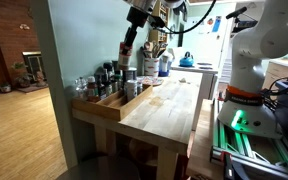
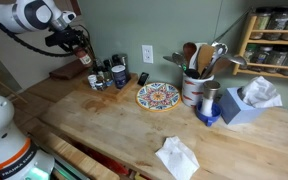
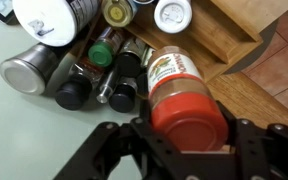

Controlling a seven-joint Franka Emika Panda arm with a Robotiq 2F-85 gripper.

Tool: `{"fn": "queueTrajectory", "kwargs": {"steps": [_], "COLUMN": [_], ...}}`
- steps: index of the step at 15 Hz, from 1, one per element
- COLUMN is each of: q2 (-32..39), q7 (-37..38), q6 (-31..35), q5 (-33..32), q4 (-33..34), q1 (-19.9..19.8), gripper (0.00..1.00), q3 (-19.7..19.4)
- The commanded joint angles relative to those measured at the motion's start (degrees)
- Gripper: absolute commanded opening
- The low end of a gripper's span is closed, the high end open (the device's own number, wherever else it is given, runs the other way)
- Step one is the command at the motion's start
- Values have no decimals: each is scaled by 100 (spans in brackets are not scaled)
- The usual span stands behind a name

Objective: Pick up the container with an orange lid and put it on the wooden tray

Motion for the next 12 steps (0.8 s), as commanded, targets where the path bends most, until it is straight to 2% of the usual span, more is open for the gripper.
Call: {"fn": "queueTrajectory", "kwargs": {"steps": [1, 12], "q2": [772, 1919], "q7": [-133, -652], "q6": [-158, -68], "q5": [-119, 117], "q4": [610, 1007], "q1": [-140, -523], "gripper": [37, 37], "q3": [199, 229]}}
